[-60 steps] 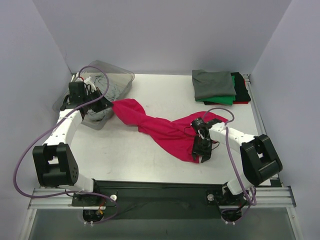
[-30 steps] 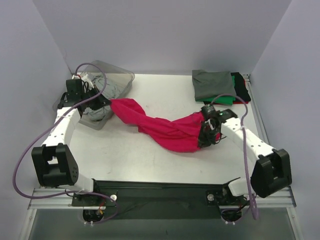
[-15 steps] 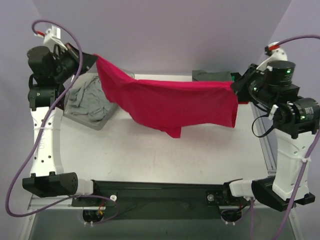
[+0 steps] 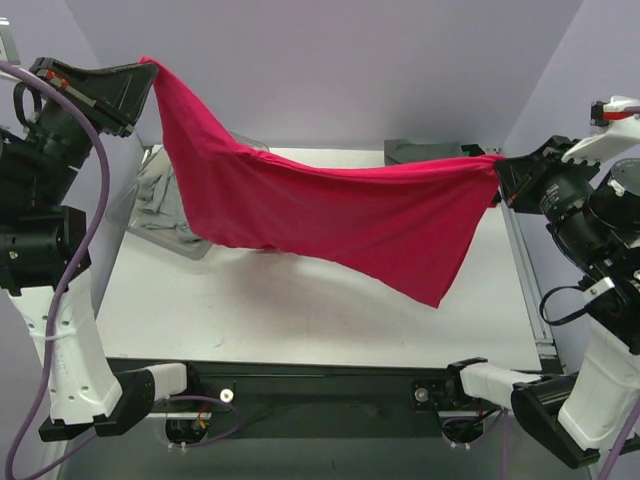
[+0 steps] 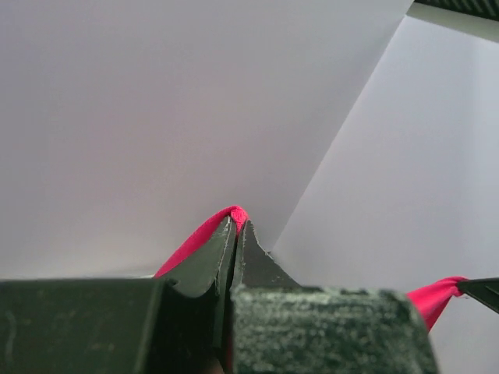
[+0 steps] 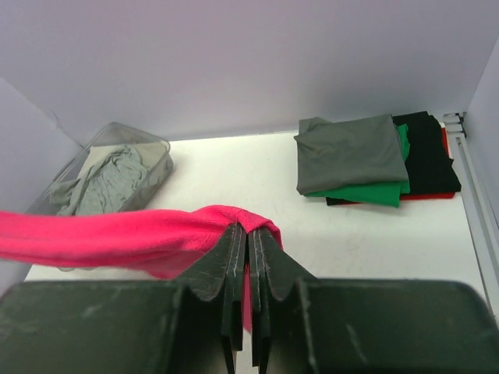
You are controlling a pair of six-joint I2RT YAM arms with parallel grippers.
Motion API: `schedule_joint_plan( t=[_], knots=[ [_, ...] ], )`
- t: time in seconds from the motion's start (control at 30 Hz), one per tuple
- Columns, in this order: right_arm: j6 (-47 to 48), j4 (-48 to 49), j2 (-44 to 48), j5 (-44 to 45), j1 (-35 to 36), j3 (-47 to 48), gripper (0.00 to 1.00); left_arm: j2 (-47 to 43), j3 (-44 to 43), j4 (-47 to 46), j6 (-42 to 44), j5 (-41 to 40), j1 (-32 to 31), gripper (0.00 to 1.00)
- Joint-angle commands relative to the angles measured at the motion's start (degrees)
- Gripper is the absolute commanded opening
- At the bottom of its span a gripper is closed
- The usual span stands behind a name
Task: Fold and stack the t-shirts
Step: Flatten out the tshirt
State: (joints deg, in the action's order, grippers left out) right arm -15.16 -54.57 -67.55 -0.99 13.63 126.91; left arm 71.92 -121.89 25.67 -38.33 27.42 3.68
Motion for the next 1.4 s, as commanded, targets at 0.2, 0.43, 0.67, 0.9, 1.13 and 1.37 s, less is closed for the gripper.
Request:
schedule_joint_plan(
  t=[0.2,0.43,0.67,0.9,1.13,1.37],
  knots=[
    [0.92,10.35,-11.10,-6.71,-8.43,-5.62,0.00,15.59,1.92,-8.45,-4.74,5.10,-5.16,0.00],
    [-1.98,11.85,-16.21,-13.51,-17.23,-4.83,0.00,25.45,-5.89,-6.69,-3.60,5.01,-8.43,0.00],
    [-1.54,12.46,-14.28,-13.60,-19.43,-2.72,0.00,25.66,-13.91,-4.48,-3.68,5.28,-8.78,0.00],
    [0.21,17.20,-4.10,-12.45,-19.25,-8.43,0.00,13.70,-6.27,-6.34,0.26,8.00,-8.60,0.00],
    [1.71,21.95,6.98,-10.70,-19.34,-13.61,0.00,-3.78,7.34,-9.06,6.33,6.25,-8.34,0.00],
    [-0.31,24.86,13.76,-8.76,-19.34,-15.47,0.00,-9.00,0.45,-4.58,11.78,3.08,-9.66,0.00]
  ],
)
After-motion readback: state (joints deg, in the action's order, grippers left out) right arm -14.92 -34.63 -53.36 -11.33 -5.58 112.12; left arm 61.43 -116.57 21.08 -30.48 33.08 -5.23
